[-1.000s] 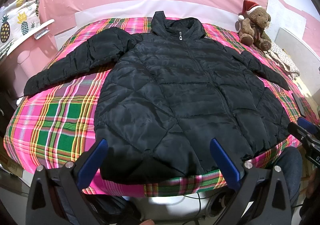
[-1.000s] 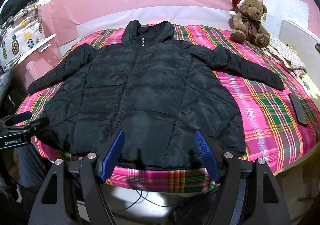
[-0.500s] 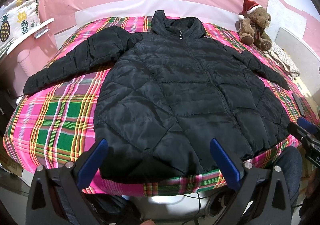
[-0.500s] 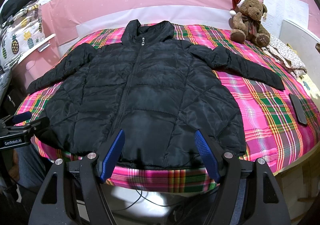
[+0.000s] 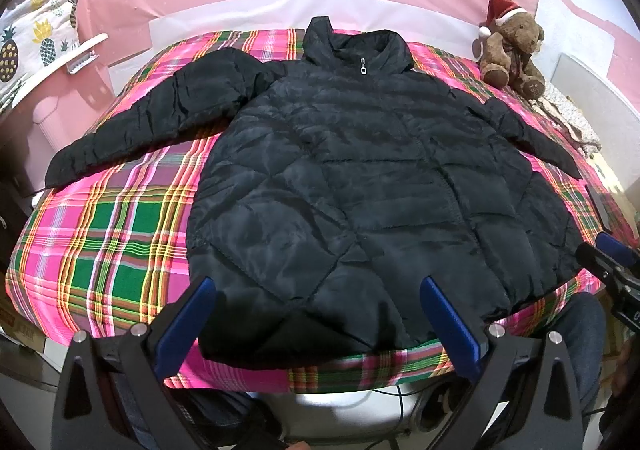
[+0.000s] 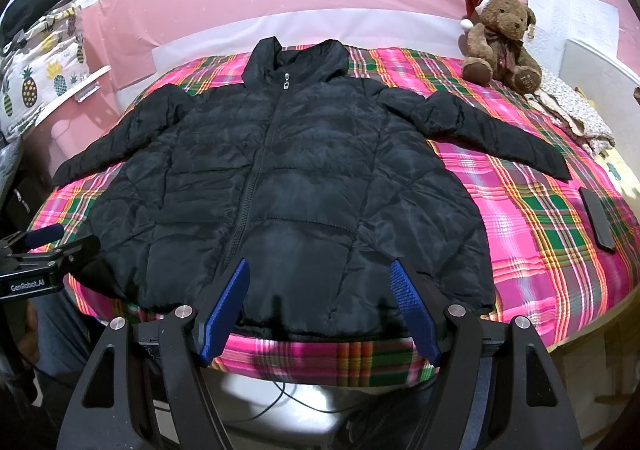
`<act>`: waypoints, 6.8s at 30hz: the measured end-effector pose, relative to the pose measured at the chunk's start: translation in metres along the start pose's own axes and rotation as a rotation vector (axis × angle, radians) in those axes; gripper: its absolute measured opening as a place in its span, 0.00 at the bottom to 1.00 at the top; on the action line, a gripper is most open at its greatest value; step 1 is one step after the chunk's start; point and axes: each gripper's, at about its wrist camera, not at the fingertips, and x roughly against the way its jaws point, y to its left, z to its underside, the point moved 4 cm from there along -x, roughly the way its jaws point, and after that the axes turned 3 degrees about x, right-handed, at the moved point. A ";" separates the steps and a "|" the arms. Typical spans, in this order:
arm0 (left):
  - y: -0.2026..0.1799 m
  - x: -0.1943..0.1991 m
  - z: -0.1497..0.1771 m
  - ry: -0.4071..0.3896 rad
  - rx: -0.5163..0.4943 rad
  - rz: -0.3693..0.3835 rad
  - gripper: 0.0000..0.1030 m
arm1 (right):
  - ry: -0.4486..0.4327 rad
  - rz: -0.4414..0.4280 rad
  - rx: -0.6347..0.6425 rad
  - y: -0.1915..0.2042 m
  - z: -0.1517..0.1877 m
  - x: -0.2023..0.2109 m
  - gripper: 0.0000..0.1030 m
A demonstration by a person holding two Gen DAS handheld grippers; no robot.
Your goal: Fold large clothes
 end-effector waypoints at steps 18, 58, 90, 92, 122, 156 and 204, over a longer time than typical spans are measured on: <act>0.057 -0.037 -0.042 -0.041 0.093 -0.038 1.00 | -0.024 -0.040 0.080 0.020 -0.044 -0.042 0.70; 0.328 -0.156 -0.129 -0.136 0.594 -0.211 0.34 | 0.116 -0.049 0.211 0.042 -0.144 -0.218 0.70; -0.082 -0.152 -0.286 -0.102 -0.027 0.378 0.15 | 0.036 0.027 -0.017 -0.094 -0.106 -0.153 0.70; -0.104 -0.178 -0.275 -0.051 -0.054 0.402 0.15 | 0.046 0.034 -0.043 -0.106 -0.101 -0.156 0.70; 0.049 -0.232 -0.282 -0.023 0.051 0.212 0.72 | 0.038 -0.081 -0.032 -0.075 -0.185 -0.232 0.55; 0.104 -0.248 -0.289 -0.054 0.076 0.108 0.65 | 0.111 -0.010 -0.040 -0.086 -0.236 -0.299 0.52; -0.027 -0.131 -0.206 -0.135 -0.081 0.180 0.69 | 0.040 0.117 -0.595 -0.313 -0.089 -0.179 0.60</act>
